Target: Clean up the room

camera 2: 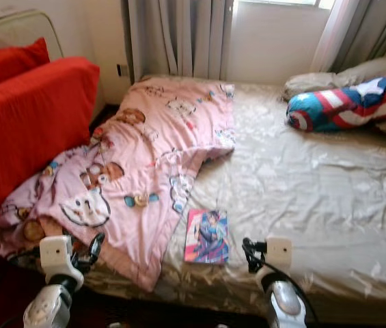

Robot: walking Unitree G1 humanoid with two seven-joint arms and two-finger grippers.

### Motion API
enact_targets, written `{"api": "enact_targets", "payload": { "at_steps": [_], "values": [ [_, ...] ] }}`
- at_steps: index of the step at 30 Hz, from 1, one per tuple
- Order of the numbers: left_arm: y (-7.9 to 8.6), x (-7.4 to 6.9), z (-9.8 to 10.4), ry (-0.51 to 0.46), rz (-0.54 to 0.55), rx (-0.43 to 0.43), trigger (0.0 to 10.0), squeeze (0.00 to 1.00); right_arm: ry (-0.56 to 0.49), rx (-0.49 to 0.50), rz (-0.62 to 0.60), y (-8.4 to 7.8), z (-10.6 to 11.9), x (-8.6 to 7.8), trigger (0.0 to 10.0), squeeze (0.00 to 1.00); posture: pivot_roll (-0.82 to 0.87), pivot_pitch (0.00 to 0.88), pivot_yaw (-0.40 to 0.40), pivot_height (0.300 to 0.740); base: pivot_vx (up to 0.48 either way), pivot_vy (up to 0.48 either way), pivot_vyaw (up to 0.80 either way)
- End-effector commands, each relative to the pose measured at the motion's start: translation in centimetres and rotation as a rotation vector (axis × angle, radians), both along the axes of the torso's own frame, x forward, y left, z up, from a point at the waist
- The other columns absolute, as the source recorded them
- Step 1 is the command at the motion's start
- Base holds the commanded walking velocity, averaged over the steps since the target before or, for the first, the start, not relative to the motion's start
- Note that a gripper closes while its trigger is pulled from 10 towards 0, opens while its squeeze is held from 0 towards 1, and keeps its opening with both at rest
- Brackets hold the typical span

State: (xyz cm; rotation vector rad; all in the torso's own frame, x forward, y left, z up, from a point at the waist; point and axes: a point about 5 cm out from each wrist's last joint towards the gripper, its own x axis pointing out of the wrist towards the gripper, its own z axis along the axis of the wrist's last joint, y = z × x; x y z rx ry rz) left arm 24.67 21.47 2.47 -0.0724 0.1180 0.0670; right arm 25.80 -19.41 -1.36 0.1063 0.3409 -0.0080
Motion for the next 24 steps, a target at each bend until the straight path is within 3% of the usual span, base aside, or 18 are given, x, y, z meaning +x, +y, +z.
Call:
{"api": "enact_targets", "payload": {
  "at_steps": [1,24],
  "values": [
    [-0.04,0.24,-0.02,-0.001,-0.012,0.011,10.0,0.00,-0.002,-0.002,-0.010,-0.26,0.10,0.10,10.0,0.00,0.02,0.000,-0.062,0.656,0.000,0.000,0.00],
    [0.11,0.18,-0.28,-0.007,-0.011,0.020,10.0,0.00,0.009,0.005,-0.012,-0.16,-0.06,0.08,10.0,0.00,0.03,0.000,-0.060,0.631,0.000,0.000,0.00]
  ]
}}
